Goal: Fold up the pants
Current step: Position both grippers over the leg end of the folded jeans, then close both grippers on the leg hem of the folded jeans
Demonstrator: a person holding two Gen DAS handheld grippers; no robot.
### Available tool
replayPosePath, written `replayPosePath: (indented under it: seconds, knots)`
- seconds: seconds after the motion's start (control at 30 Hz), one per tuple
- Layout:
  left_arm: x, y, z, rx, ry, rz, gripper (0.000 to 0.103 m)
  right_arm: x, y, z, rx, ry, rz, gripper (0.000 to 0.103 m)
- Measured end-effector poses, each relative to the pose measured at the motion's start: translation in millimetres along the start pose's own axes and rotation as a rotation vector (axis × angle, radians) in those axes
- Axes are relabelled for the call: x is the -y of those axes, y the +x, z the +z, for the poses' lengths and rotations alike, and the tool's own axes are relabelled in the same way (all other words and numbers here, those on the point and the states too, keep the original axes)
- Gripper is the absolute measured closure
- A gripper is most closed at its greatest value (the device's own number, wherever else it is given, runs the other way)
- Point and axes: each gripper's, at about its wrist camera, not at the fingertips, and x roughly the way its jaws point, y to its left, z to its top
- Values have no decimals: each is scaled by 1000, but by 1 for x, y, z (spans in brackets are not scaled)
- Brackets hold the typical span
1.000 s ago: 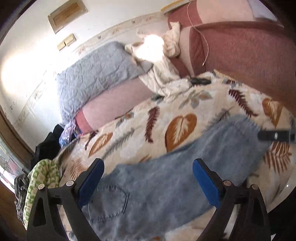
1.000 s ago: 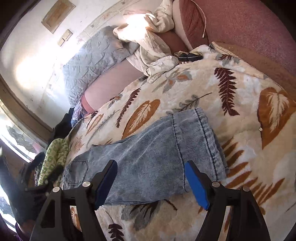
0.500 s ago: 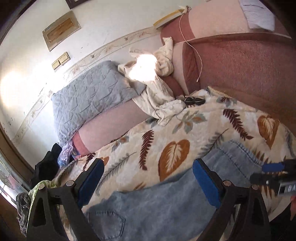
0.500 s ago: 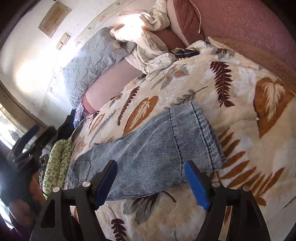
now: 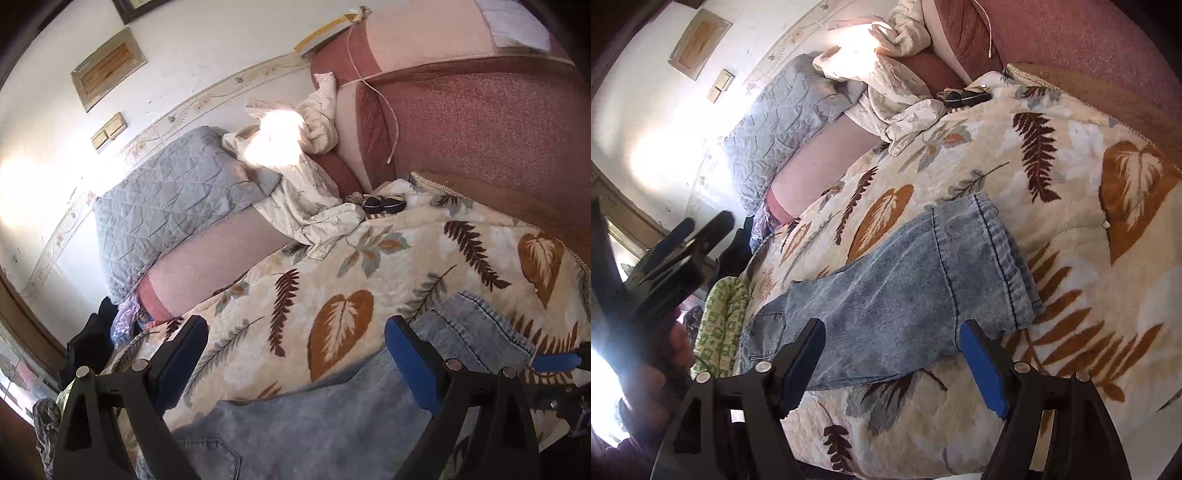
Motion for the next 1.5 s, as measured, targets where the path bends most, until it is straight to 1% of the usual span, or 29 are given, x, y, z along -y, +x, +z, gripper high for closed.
replayPosePath:
  seconds: [0.07,0.13,0.2,0.27,0.3,0.37,0.43,0.5,0.6,0.67,0.7,0.77,0.8,0.9,0.93,0.97,1.07,1.2,1.37,1.5]
  knots:
    - [7,12,2,-8,16,-52,6,7,-1,-4,0,36,25,25]
    - [16,36,5,-41,33,-141,7,13,-1,-11,2,75,32,25]
    - [25,67,6,-105,54,-289,7,15,2,-17,-8,102,44,25]
    - [35,94,7,-168,67,-379,7,14,6,-22,-7,109,63,25]
    - [41,113,9,-223,76,-442,7,14,7,-23,-4,112,57,25]
    - [51,138,11,-290,66,-508,7,12,11,-25,-2,100,21,25]
    - [60,156,15,-319,64,-580,7,15,16,-24,-16,113,32,25]
    - [75,171,20,-358,90,-652,7,21,19,-24,-26,144,39,25]
    - [95,178,25,-352,140,-693,7,34,21,-25,-31,195,2,25]
    - [111,179,29,-340,213,-716,7,44,20,-26,-26,237,12,25]
    - [121,179,29,-337,268,-723,7,48,20,-26,-25,251,7,25]
    - [134,184,29,-335,332,-745,7,54,21,-26,-32,262,2,25]
    - [137,185,30,-336,348,-762,7,56,23,-26,-35,264,0,25]
    - [144,191,28,-361,368,-858,7,64,27,-27,-53,285,-4,25]
    - [146,194,26,-365,376,-867,7,67,28,-27,-51,293,6,25]
    - [146,196,25,-370,380,-873,7,70,28,-26,-40,307,16,25]
    - [146,207,20,-411,344,-940,7,77,26,-24,-2,329,21,25]
    - [142,222,17,-465,281,-1011,7,75,31,-21,24,300,-1,26]
    - [148,230,12,-503,274,-1052,7,73,39,-14,77,286,-16,26]
    - [150,234,11,-500,262,-1084,7,73,42,-11,106,283,-18,27]
